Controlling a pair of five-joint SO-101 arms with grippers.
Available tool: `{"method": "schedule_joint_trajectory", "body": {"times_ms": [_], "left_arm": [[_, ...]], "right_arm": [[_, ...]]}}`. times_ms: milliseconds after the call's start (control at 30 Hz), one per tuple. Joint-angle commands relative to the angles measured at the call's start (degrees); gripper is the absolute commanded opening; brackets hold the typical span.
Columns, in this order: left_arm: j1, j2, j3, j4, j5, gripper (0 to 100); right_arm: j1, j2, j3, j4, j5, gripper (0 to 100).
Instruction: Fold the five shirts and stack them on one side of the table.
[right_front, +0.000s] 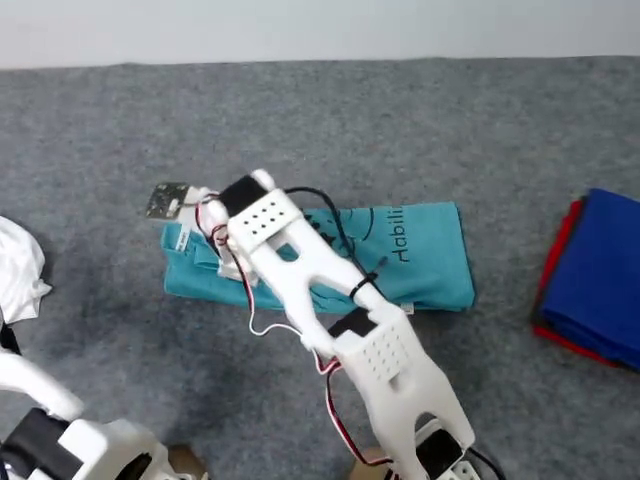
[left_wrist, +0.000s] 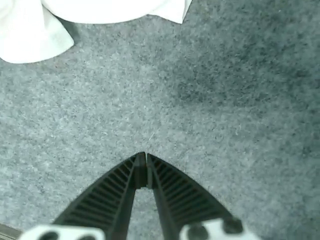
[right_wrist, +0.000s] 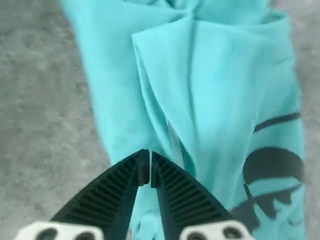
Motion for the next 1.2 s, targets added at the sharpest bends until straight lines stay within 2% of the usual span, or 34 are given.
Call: {"method": "schedule_joint_trajectory", "body": {"times_ms": [0, 133, 433, 600, 667, 733, 800, 900, 1167], "left_arm": [[0.09, -0.44, -2.07, 0.53, -0.53, 1], [0.0, -0.44, -1.89, 0.53, -0.53, 1], [0.18, -0.44, -1.8, 0.53, -0.53, 1], [0.18, -0.44, -2.15, 1.32, -0.62, 1], [0.18, -0.44, -2.86, 2.73, -1.76, 1], [0.18, -0.44, -3.82, 4.13, -2.81, 1], [0.0, -0.44, -4.79, 5.01, -2.9, 1], [-0.18, -0.44, -6.29, 6.59, -4.48, 1], [-0.09, -0.44, -12.18, 11.43, -5.36, 1]], "right_arm": [[2.68, 1.27, -3.08, -5.67, -0.09, 1.0], [7.08, 2.33, -3.08, -10.59, -0.09, 1.0], [9.01, 2.77, -11.25, -7.6, -0.09, 1.1], [9.36, 1.63, -14.42, 2.07, -0.53, 1.1], [10.42, 1.1, -16.88, 6.46, -3.96, 1.3], [12.79, 1.01, -20.84, 10.68, -10.55, 3.0], [15.96, 1.45, -25.49, 15.34, -17.41, 9.0], [22.2, 0.22, -24.97, 15.69, -26.55, 17.8], [33.1, -6.64, -11.87, 15.6, -30.07, 20.2]]}}
